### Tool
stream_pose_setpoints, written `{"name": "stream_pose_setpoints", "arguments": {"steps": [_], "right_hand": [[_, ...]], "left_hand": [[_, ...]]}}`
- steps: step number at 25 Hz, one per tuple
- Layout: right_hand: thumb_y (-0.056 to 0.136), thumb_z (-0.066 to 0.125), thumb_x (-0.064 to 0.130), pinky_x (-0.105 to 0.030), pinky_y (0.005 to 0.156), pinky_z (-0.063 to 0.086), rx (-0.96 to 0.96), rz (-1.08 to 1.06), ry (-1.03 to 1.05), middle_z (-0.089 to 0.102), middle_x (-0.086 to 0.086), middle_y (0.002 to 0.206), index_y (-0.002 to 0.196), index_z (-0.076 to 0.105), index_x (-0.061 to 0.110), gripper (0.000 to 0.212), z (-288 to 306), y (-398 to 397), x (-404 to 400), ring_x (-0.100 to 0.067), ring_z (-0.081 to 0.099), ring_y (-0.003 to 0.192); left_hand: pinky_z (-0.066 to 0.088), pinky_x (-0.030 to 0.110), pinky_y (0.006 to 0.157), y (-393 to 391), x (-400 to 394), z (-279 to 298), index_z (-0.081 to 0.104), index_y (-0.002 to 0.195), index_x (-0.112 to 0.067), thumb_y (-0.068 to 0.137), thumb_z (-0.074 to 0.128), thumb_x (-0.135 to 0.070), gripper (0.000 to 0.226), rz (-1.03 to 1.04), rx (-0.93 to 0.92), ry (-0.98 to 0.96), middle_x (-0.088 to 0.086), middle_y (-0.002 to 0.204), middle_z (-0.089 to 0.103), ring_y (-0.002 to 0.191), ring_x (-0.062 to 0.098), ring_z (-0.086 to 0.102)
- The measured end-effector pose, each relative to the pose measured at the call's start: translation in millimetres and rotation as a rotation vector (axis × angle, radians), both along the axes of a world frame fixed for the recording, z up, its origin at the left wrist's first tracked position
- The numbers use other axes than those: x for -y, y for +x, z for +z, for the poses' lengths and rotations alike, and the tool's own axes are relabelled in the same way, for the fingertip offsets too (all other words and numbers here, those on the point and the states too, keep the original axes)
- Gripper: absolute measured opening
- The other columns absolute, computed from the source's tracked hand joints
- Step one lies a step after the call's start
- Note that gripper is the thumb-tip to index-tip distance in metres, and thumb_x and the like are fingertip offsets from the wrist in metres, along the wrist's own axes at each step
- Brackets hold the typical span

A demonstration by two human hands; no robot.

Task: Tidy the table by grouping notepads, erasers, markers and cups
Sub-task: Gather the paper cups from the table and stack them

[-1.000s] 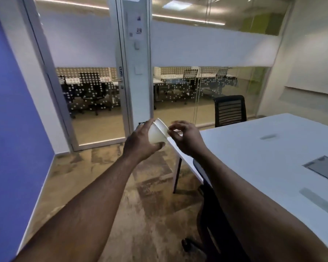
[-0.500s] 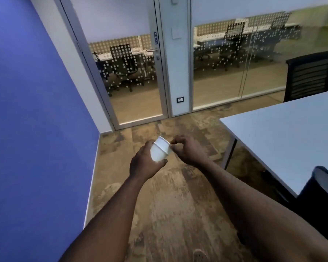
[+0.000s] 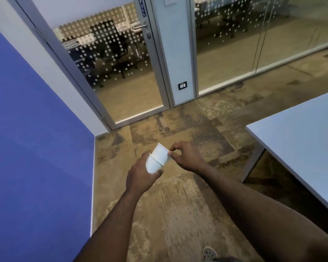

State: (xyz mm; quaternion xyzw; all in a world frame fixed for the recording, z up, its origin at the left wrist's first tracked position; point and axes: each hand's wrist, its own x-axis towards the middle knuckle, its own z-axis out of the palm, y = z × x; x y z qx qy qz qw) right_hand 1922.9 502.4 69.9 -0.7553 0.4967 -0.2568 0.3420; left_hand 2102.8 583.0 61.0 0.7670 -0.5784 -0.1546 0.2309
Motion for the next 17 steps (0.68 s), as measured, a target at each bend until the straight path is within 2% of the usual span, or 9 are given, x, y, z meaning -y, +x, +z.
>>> {"name": "stream_pose_setpoints", "arguments": {"steps": [5,10,14,17], "right_hand": [[0.087,0.063,0.024,-0.027,0.087,0.043,-0.014,-0.024,0.079,0.068,-0.003,0.112,0.096,0.072,0.014,0.016,-26,14,105,-0.019,0.059,0.106],[0.087,0.060,0.024,-0.028,0.084,0.046,-0.055,-0.114,0.118,0.069,-0.003,0.109,0.099,0.072,0.013,0.020,-66,26,223,-0.021,0.062,0.100],[0.089,0.060,0.023,-0.024,0.083,0.040,-0.124,-0.253,0.071,0.069,-0.005,0.114,0.107,0.071,0.014,0.023,-73,21,325,-0.022,0.061,0.105],[0.091,0.059,0.021,-0.027,0.096,0.040,-0.168,-0.356,0.036,0.064,-0.011,0.126,0.113,0.069,0.008,0.027,-65,0,390,-0.025,0.058,0.116]], "left_hand": [[0.047,0.031,0.068,17,113,-21,0.043,0.130,-0.037,0.065,0.077,-0.051,0.074,-0.041,-0.041,0.049,-0.007,0.117,0.063,0.094,0.021,0.059],[0.050,0.034,0.072,34,257,-58,0.045,0.131,-0.035,0.066,0.076,-0.051,0.074,-0.166,-0.040,0.087,-0.006,0.118,0.062,0.097,0.023,0.060],[0.052,0.036,0.074,35,393,-69,0.045,0.121,-0.040,0.064,0.073,-0.050,0.064,-0.333,-0.073,0.144,-0.009,0.110,0.064,0.095,0.023,0.062],[0.052,0.036,0.076,13,487,-63,0.046,0.123,-0.039,0.064,0.072,-0.050,0.065,-0.495,-0.085,0.158,-0.009,0.110,0.064,0.095,0.022,0.062]]}}
